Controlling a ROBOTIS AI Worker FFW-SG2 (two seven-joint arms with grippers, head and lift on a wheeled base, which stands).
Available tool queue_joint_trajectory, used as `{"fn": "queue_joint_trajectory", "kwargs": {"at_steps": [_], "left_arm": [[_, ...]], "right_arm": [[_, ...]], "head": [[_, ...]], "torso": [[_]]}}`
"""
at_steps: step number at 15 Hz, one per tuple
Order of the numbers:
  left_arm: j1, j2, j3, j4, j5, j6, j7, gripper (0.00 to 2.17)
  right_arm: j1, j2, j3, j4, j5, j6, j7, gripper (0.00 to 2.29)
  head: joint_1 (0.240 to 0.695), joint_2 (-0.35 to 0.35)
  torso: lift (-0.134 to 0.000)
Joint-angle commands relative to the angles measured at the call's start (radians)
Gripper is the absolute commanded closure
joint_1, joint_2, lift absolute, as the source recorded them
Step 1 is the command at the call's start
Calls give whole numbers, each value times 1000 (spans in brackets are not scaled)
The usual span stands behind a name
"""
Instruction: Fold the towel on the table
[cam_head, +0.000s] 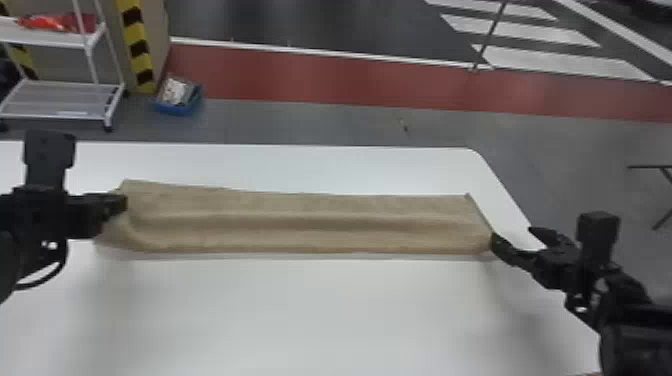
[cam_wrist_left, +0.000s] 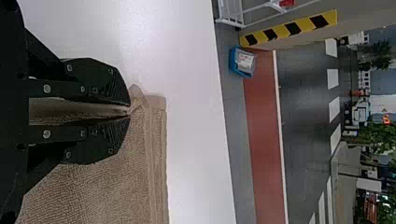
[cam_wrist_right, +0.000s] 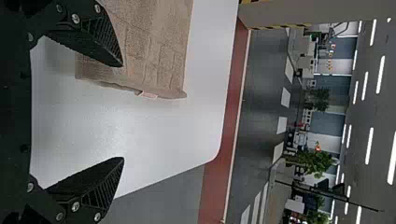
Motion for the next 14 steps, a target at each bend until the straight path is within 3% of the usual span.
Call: {"fn": "queue_joint_trajectory", "kwargs": {"at_steps": [1, 8, 14], "left_arm": [[20, 2, 18, -24, 15, -3, -1, 1004], [95, 14, 78, -116, 135, -224, -42, 1004], [111, 18, 85, -27, 155, -402, -59, 1004]], "right_arm": [[0, 0, 0, 3, 0, -3, 0, 194], [-3, 5, 6, 4, 0, -6, -3, 194], [-2, 5, 3, 3, 2, -3, -3, 194]], "head": [[695, -219], [695, -223], [695, -218]], "torso": [[-128], [-128], [-128]]}}
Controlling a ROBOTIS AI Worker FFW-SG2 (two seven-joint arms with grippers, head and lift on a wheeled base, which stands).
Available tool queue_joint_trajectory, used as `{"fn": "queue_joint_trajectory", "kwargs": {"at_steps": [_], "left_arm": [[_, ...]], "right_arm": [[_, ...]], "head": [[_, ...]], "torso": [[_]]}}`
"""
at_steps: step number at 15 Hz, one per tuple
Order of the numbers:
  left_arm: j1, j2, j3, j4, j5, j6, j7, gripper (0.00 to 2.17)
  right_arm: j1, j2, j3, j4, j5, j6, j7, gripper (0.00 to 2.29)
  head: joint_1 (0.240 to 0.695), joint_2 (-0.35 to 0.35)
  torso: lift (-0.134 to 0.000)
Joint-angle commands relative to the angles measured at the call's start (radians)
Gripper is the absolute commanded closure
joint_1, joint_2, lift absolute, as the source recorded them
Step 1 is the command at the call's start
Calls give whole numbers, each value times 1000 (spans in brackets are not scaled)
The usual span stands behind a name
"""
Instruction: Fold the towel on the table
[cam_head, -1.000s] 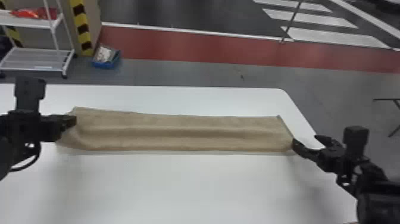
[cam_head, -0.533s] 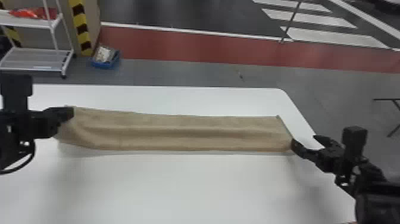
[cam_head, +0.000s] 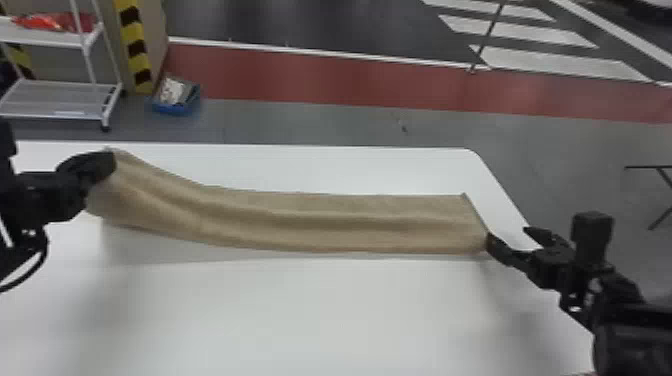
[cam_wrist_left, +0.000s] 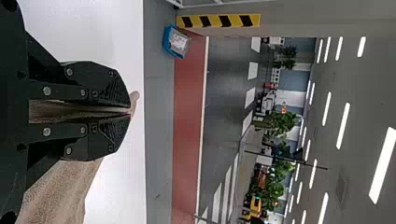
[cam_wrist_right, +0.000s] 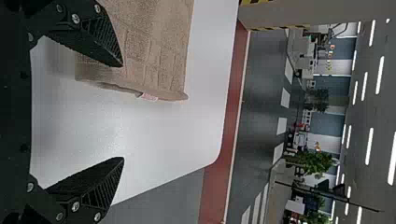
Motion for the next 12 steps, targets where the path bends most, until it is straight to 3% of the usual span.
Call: {"fn": "queue_joint_trajectory", "kwargs": {"at_steps": [1, 4, 11, 12], "left_arm": [[-1, -1, 2, 49, -1, -85, 14, 1004], [15, 3, 17, 61, 31, -128, -13, 1004], [-22, -9, -50, 121, -93, -112, 25, 1001], [-27, -9, -59, 130, -116, -115, 48, 910]], "right_arm": [[0, 0, -1, -3, 0, 6, 0, 194], [0, 0, 2, -9, 4, 19, 0, 194], [21, 7, -15, -78, -5, 55, 3, 194], [23, 7, -15, -90, -5, 68, 3, 194]], "head": [[695, -215], [695, -201], [695, -196], [695, -198]], "torso": [[-128], [-128], [-128], [-128]]}}
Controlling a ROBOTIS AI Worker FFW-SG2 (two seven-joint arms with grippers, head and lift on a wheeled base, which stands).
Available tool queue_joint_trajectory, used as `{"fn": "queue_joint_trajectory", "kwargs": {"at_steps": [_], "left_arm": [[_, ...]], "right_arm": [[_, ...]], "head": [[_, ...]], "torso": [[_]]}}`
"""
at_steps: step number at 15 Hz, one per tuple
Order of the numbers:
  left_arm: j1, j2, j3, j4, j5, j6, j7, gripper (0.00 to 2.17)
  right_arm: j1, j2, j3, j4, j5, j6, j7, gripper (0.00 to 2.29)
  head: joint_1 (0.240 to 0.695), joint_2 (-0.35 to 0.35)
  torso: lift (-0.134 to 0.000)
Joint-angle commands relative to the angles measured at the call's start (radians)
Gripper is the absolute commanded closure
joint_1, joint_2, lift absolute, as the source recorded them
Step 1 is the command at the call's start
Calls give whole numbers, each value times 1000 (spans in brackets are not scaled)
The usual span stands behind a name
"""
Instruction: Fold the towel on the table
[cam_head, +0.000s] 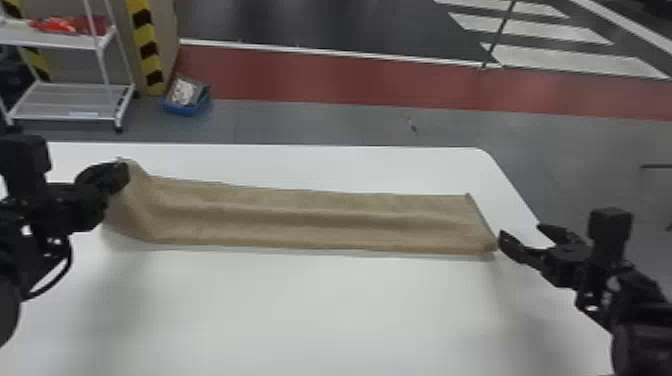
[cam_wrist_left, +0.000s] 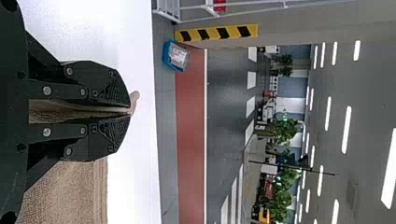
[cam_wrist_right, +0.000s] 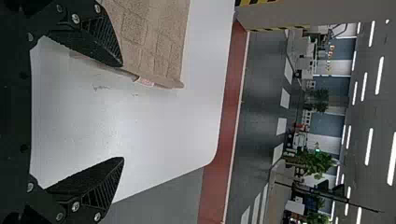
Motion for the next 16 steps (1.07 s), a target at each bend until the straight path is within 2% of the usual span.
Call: {"fn": "queue_joint_trajectory", "kwargs": {"at_steps": [1, 2, 3, 6, 8, 10, 12, 16], "left_arm": [[-7, 0, -26, 8, -55, -8, 37, 525], [-6, -2, -32, 8, -82, -8, 46, 137], [1, 0, -32, 4, -92, -8, 55, 49], [22, 10, -25, -5, -148, -8, 126, 60], [39, 18, 0, -27, -150, -15, 144, 63], [60, 18, 47, -53, -95, -11, 128, 63], [66, 27, 72, -70, 3, 22, 112, 63], [99, 37, 121, -77, 71, 62, 60, 66]], "right_arm": [[6, 2, -3, -23, -3, 18, 0, 194], [6, 3, -3, -25, -3, 18, 0, 194], [6, 5, -3, -25, -3, 18, 0, 194], [8, 11, -3, -32, -3, 18, 0, 194], [10, 12, -2, -45, -6, 27, 2, 194], [10, 14, 1, -58, -7, 54, 2, 194], [5, 14, 4, -74, -7, 91, 5, 194], [-36, 12, 9, -55, -9, 159, 40, 218]], "head": [[695, -201], [695, -198], [695, -196], [695, -187], [695, -172], [695, -157], [695, -141], [695, -124]], "torso": [[-128], [-128], [-128], [-128], [-128], [-128], [-128], [-128]]}}
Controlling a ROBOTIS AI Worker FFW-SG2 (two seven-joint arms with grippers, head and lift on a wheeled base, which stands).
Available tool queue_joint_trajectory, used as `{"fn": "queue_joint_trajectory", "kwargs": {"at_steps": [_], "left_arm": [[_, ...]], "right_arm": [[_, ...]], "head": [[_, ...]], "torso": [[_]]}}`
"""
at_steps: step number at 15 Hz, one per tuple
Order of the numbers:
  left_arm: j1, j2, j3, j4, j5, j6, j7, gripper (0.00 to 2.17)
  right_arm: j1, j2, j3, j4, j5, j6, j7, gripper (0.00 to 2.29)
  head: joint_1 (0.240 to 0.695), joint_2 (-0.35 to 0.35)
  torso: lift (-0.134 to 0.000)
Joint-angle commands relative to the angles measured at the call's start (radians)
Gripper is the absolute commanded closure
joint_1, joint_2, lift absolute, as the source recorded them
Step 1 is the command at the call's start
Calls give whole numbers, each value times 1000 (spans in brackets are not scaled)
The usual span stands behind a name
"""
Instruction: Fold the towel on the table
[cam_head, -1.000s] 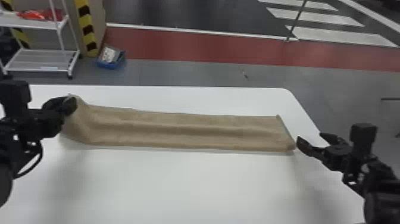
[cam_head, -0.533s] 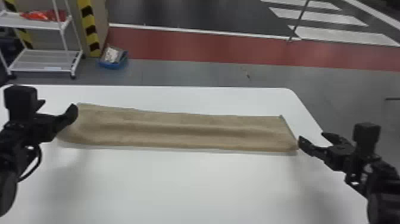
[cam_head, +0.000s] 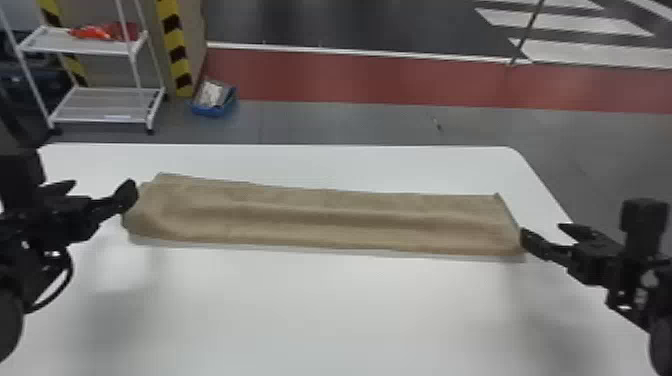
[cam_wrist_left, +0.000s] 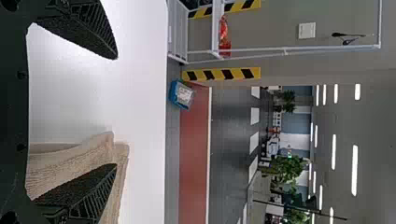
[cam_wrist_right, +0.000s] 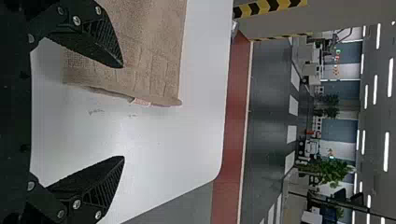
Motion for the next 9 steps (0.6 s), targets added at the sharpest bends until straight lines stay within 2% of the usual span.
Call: {"fn": "queue_joint_trajectory", "kwargs": {"at_steps": [1, 6, 9], "left_arm": [[8, 3, 25, 0, 40, 39, -29, 66], [-30, 0, 4, 22, 30, 45, -28, 66], [-126, -6, -54, 131, 29, 39, -31, 66]], "right_arm": [[-29, -2, 8, 26, -1, 26, 13, 218], [-143, 4, 80, 123, -9, 66, 3, 275], [-204, 29, 86, 182, -15, 60, -15, 282]], "head": [[695, -122], [695, -108], [695, -97]], "torso": [[-128], [-128], [-128]]}}
